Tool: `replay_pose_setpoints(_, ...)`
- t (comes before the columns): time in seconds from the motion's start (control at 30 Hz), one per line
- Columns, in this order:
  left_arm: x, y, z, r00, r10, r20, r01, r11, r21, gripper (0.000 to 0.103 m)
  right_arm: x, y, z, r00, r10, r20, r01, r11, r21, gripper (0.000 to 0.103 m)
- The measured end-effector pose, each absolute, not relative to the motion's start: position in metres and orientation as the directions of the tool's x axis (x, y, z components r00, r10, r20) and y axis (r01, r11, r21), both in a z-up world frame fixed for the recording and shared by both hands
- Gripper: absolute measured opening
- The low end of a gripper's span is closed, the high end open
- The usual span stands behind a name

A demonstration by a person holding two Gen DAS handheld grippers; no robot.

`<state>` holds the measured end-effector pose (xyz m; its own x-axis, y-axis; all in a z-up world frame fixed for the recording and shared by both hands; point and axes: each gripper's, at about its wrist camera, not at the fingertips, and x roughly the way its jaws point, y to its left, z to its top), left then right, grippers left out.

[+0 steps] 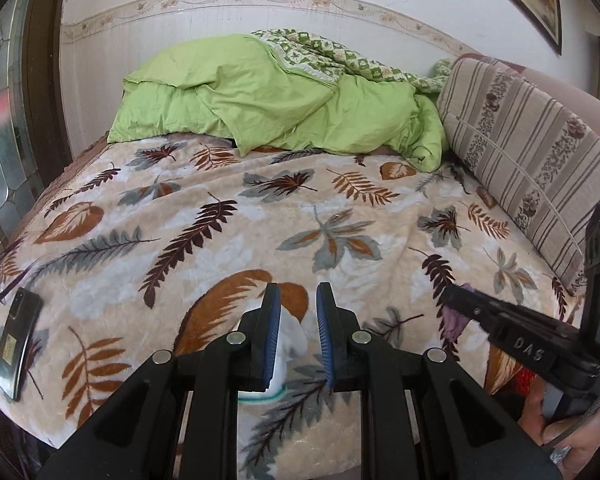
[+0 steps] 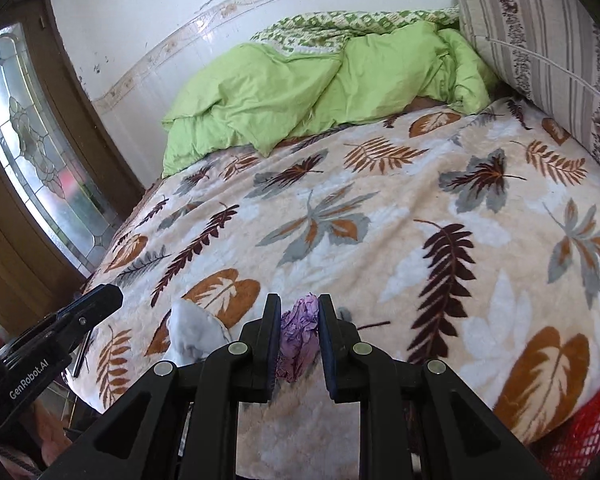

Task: Collect trash
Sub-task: 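Lift the cloth and wrapper and carry both to the red basket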

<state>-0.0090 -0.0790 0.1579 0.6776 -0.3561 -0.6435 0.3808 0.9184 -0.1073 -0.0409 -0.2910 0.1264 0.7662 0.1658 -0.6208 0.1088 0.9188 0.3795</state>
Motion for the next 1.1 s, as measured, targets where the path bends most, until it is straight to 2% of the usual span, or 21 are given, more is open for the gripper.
replay_pose_setpoints(0.13, -0.003, -0.069, 0.147, 0.639, -0.348, -0.686, 0.355, 0.925, -0.139, 0.019, -0.051, -0.301, 0.131, 0.776, 0.144, -0.615, 0.129, 0.917, 0.377, 0.019)
replay_pose_setpoints(0.2, 0.003, -0.063, 0.133, 0.61, -0.336, -0.717, 0.345, 0.928, -0.142, 0.037, -0.053, -0.303, 0.13, 0.772, 0.144, -0.619, 0.132, 0.917, 0.377, 0.019)
replay_pose_setpoints(0.33, 0.015, -0.057, 0.108, 0.58, -0.326, -0.747, 0.329, 0.932, -0.152, 0.048, -0.051, -0.303, 0.119, 0.757, 0.16, -0.633, 0.136, 0.91, 0.392, 0.019)
replay_pose_setpoints(0.4, 0.023, -0.062, 0.096, 0.578, -0.283, -0.766, 0.329, 0.939, -0.098, 0.06, -0.047, -0.302, 0.111, 0.745, 0.181, -0.642, 0.136, 0.901, 0.412, 0.019)
replay_pose_setpoints(0.47, 0.033, -0.065, 0.087, 0.573, -0.271, -0.773, 0.322, 0.942, -0.092, 0.063, -0.04, -0.3, 0.106, 0.734, 0.206, -0.647, 0.125, 0.895, 0.428, 0.019)
replay_pose_setpoints(0.57, 0.053, -0.071, 0.07, 0.547, -0.252, -0.798, 0.325, 0.943, -0.074, 0.063, -0.032, -0.295, 0.106, 0.731, 0.214, -0.648, 0.11, 0.9, 0.421, 0.019)
replay_pose_setpoints(0.6, 0.057, -0.072, 0.064, 0.542, -0.249, -0.803, 0.326, 0.943, -0.072, 0.06, -0.03, -0.293, 0.107, 0.729, 0.219, -0.649, 0.105, 0.901, 0.422, 0.019)
replay_pose_setpoints(0.63, 0.059, -0.074, 0.059, 0.53, -0.253, -0.809, 0.33, 0.941, -0.078, 0.054, -0.029, -0.292, 0.107, 0.725, 0.225, -0.65, 0.099, 0.901, 0.422, 0.019)
replay_pose_setpoints(0.67, 0.061, -0.075, 0.053, 0.516, -0.261, -0.815, 0.334, 0.938, -0.089, 0.041, -0.028, -0.29, 0.107, 0.723, 0.229, -0.652, 0.094, 0.902, 0.421, 0.019)
replay_pose_setpoints(0.73, 0.06, -0.076, 0.05, 0.531, -0.266, -0.804, 0.326, 0.94, -0.096, 0.037, -0.029, -0.286, 0.106, 0.717, 0.236, -0.656, 0.083, 0.905, 0.416, 0.019)
replay_pose_setpoints(0.8, 0.055, -0.079, 0.054, 0.551, -0.259, -0.793, 0.338, 0.939, -0.071, 0.028, -0.031, -0.282, 0.106, 0.71, 0.24, -0.662, 0.075, 0.909, 0.41, 0.019)
replay_pose_setpoints(0.9, 0.044, -0.076, 0.069, 0.561, -0.274, -0.781, 0.332, 0.939, -0.09, 0.024, -0.037, -0.277, 0.108, 0.707, 0.238, -0.666, 0.065, 0.916, 0.396, 0.019)
replay_pose_setpoints(1.1, 0.003, -0.076, 0.114, 0.664, -0.257, -0.702, 0.35, 0.937, -0.012, 0.024, -0.053, -0.272, 0.125, 0.732, 0.209, -0.649, 0.056, 0.93, 0.363, 0.019)
